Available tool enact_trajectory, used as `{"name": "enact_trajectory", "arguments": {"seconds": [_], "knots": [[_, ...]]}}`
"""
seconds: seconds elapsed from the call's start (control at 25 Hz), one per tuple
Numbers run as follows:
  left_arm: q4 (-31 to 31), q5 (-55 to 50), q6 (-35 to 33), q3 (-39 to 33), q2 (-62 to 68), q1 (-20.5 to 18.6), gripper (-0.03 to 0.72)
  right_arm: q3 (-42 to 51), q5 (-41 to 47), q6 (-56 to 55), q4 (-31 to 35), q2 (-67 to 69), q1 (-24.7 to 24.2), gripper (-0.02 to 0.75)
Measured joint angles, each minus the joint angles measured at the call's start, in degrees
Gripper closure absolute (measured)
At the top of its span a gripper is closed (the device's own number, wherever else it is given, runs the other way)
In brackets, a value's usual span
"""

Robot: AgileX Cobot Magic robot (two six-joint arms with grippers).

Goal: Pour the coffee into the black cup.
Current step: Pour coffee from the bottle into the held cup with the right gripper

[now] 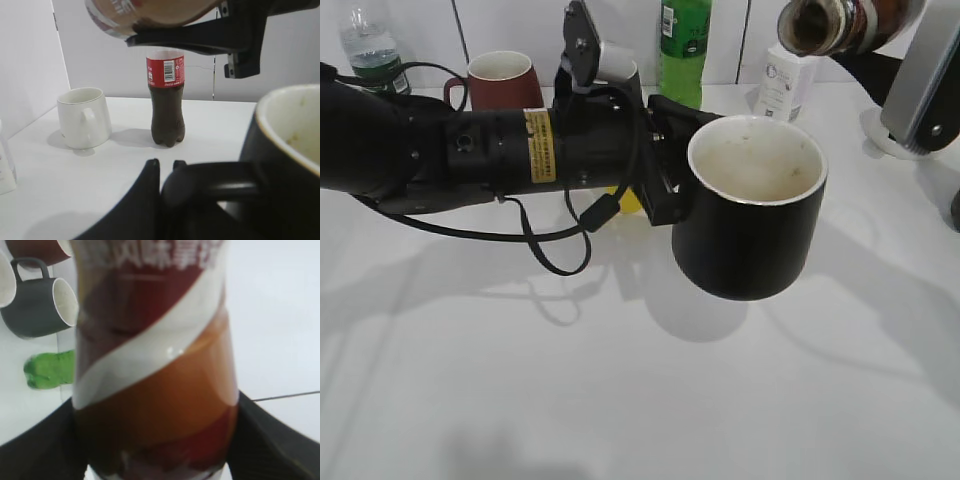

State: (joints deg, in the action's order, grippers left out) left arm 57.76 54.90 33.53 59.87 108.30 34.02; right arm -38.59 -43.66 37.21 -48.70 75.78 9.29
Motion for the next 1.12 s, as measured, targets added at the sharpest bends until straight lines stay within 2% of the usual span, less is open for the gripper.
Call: {"name": "enact_trajectory", "arguments": {"seconds": [1.12], "knots": [[0.28, 0.00, 0.00, 0.06, 0.00, 0.00, 0.646, 0.00, 0.00, 4.16, -0.05, 0.00, 0.00, 0.195]]}}
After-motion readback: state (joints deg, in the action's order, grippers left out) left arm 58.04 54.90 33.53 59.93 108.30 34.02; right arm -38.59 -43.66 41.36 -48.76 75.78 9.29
